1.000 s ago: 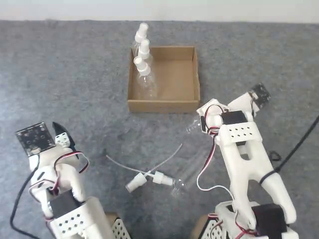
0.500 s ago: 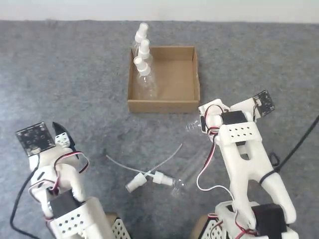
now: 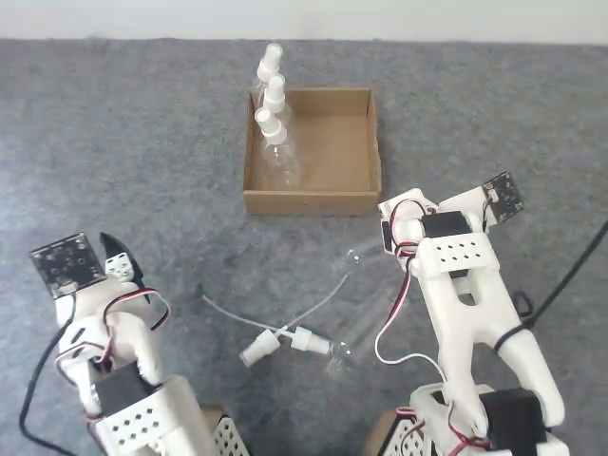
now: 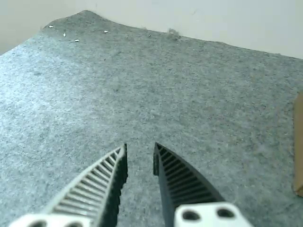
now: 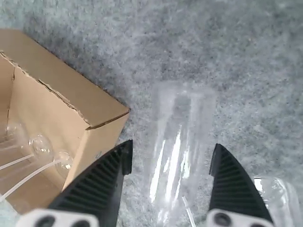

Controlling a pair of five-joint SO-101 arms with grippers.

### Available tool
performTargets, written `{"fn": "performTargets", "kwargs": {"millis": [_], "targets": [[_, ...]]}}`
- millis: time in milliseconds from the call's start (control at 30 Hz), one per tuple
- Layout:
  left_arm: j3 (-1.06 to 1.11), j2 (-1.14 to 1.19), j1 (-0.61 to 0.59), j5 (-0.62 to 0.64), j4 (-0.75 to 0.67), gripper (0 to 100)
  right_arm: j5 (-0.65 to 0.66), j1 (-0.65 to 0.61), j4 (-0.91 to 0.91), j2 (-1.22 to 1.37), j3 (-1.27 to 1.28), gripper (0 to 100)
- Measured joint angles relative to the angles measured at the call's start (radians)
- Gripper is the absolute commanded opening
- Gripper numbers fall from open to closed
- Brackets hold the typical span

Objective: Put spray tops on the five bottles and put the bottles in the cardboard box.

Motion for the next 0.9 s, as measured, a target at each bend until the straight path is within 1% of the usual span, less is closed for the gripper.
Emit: {"fn": "performTargets", "kwargs": {"millis": [200,333,500,700,767,900], "targets": [[0.000,0.000,0.000,0.000,0.000,9,0.008,0.000,0.020,0.000,-0.002,21.7],[0.000,0.000,0.000,0.000,0.000,9,0.057,0.000,0.155,0.000,-0.081,21.7],[0.000,0.000,0.000,0.000,0.000,9,0.161,0.000,0.330,0.000,-0.206,21.7],[0.000,0.000,0.000,0.000,0.000,9,0.330,0.000,0.474,0.000,-0.302,20.9],[0.000,0.000,0.000,0.000,0.000,9,0.400,0.000,0.499,0.000,-0.316,17.0],[0.000,0.000,0.000,0.000,0.000,9,0.569,0.000,0.509,0.000,-0.321,4.3]]}}
